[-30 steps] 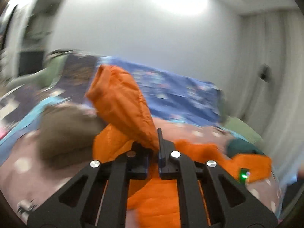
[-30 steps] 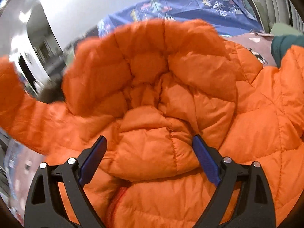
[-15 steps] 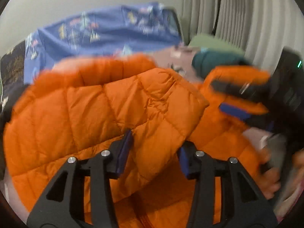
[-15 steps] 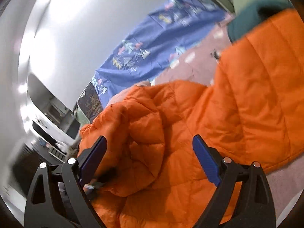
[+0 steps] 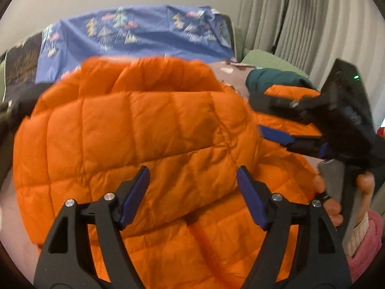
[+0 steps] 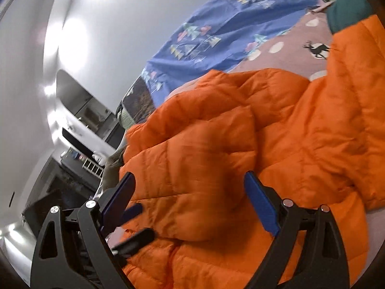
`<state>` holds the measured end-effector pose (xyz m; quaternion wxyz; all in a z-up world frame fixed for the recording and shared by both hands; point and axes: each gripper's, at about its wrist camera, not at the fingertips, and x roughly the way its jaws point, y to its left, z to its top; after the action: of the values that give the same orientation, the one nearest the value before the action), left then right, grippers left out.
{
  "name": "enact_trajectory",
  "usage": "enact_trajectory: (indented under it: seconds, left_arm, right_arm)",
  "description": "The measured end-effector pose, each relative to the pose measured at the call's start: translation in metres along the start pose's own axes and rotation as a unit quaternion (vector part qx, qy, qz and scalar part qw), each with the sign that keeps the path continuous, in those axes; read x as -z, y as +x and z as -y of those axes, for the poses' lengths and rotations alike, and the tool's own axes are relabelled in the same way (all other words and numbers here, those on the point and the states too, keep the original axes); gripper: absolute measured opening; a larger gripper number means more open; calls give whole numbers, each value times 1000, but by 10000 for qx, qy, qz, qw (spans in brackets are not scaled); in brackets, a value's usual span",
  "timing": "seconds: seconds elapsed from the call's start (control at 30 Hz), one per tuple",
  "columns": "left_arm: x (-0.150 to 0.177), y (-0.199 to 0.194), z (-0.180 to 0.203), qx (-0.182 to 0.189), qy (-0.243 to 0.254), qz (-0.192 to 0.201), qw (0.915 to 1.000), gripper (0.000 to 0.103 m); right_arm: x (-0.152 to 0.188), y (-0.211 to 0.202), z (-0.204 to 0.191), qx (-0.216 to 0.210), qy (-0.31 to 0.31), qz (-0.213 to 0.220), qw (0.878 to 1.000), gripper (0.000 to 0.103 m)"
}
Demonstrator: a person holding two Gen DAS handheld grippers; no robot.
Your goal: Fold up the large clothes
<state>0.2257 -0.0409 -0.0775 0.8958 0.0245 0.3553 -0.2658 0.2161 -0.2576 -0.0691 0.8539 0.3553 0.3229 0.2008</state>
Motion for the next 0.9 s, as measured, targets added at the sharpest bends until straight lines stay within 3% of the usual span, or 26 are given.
enact_trajectory:
  seconds: [0.1,0.17,0.23,0.3,0.33,0.37,0.4,0.5,0.6,0.7,0.77,0.8,0.83,0.9]
  left_arm:
    - [9,-10,-11,2,-247,19,9997,76]
    - [12,-21,-16,-118,-280,107,9995,76]
    - [16,-34,-26,-444,-187,249,9985,76]
    - [19,-47,-37,-811,-129,342,9960,77]
    - [23,-55,-50,-1036,-177,372,9938,77]
    - [27,-62,-65,-1181,-313,374,9918,77]
    - [29,-66,-74,-1248,-433,369,9905,77]
    - [42,-94,-128,-1474,-1201,469,9806,77]
    - [48,-117,-160,-1631,-1642,651,9707,76]
    - [50,-129,-178,-1680,-1848,792,9651,71]
    - [50,-127,-183,-1666,-1862,711,9657,53]
    - [49,-124,-184,-1616,-1870,635,9669,50]
    - [47,-119,-183,-1566,-1856,596,9682,44]
    - [41,-112,-177,-1462,-1717,551,9727,39]
  right_arm:
    - [3,11,-1,401,-105,-222,9989,92]
    - [7,20,1,863,-186,-353,9955,83]
    - [9,27,3,1345,-245,-485,9894,64]
    - [12,28,6,1631,-247,-491,9851,62]
    - [14,28,6,1600,-250,-517,9854,53]
    - [15,29,3,1573,-291,-580,9854,35]
    - [16,28,-3,1684,-404,-624,9829,4]
    - [11,-2,-46,1888,-1109,135,9756,3]
    - [0,-25,-76,2287,-1699,655,9563,3]
    - [-10,-18,-58,2899,-1573,497,9427,4]
    - [-7,2,-26,3304,-1342,7,9343,5]
    - [-2,17,-5,3496,-1184,-353,9287,7]
    - [3,23,7,3542,-1059,-556,9275,14]
    - [11,18,12,3370,-905,-443,9361,22]
